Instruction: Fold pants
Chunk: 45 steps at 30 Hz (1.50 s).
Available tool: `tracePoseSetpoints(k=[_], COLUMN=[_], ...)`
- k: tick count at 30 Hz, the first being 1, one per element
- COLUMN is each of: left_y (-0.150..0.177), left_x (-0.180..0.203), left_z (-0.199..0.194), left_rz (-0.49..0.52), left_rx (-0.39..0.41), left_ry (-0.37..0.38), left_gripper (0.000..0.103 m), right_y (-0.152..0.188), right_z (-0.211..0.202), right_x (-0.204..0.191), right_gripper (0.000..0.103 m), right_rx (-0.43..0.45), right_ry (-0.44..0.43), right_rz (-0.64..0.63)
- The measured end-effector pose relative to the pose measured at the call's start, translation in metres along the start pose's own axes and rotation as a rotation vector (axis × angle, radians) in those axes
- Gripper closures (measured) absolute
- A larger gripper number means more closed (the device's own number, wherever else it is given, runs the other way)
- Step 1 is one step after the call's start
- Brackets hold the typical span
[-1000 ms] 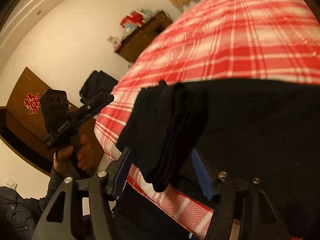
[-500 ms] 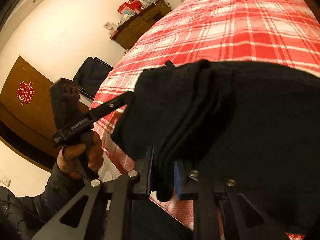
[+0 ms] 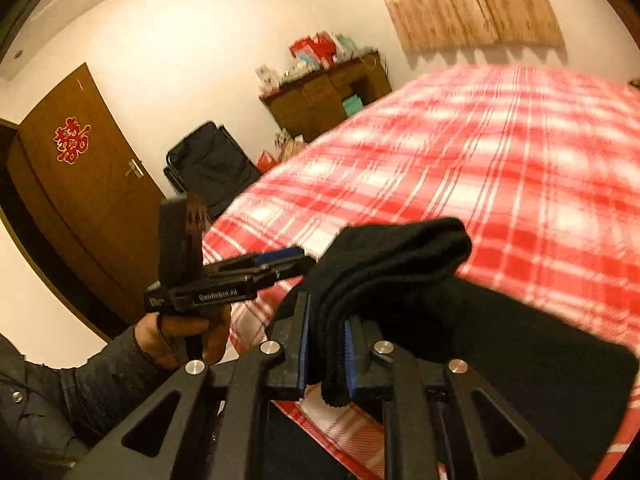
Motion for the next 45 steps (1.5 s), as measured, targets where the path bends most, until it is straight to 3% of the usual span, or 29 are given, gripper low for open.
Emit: tracePoseSetpoints(k=[5,11,26,29,31,33,37,40,43,45], left_y=[-0.006,-0.002,0.026,0.031,0.035,0.04,0.047,0.049,0.051,0.051], left_x=[0.021,0.039,0.062,0.064,0.063,0.059,0.049,0.045,0.044,0.041], left_z=[0.014,0.039,0.078,0.085,0.089,0.091,0.092,0.09,0.09,0.089], left_rz=[0.04,0.076,0.136,0.159,0.178,0.204,0.195,0.173,0.17,0.164], left_rx=[-0.011,-0.055,-0.184,-0.207,-0.231,-0.249,-0.269,-0.264,-0.264,-0.262], left_ry=[0.035,0.059,0.047,0.028,-0.001,-0.049,-0.077,-0.084,-0.086,-0.087], left_gripper=[0.039,0.039,0.039,0.039,0.036,0.034,0.033,0.028,0.027,0.024], right_y=[-0.004,0.017,0.102,0.116,0.121,0.118,0.099,0.076,0.068,0.076], right_z=[-0.035,-0.054,-0.05,-0.042,-0.045,-0.053,-0.072,-0.079,-0.061,-0.046], right_x=[0.041,0.089,0.182,0.199,0.208,0.211,0.207,0.186,0.163,0.162], right_gripper=[0.088,0.088,0.088,0.081,0.054,0.052,0.052,0.052,0.052,0.052], right_rx=[0.037,0.019,-0.108,-0.155,-0.159,-0.137,-0.05,0.038,0.019,-0.024], right_ry=[0.08,0.159,0.287,0.297,0.332,0.331,0.391,0.332,0.268,0.288], right_rz=[0.016,0.079,0.225,0.28,0.3,0.313,0.27,0.229,0.177,0.16])
Point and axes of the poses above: each gripper's, at about its wrist camera, not at the fingertips, and z roughly the way its jaws point, x to its right, y to its underside, the point moved 10 cm from there along z, roughly the way its jaws point, and after that the axes turned 13 degrees about y, right-handed, at the moved point
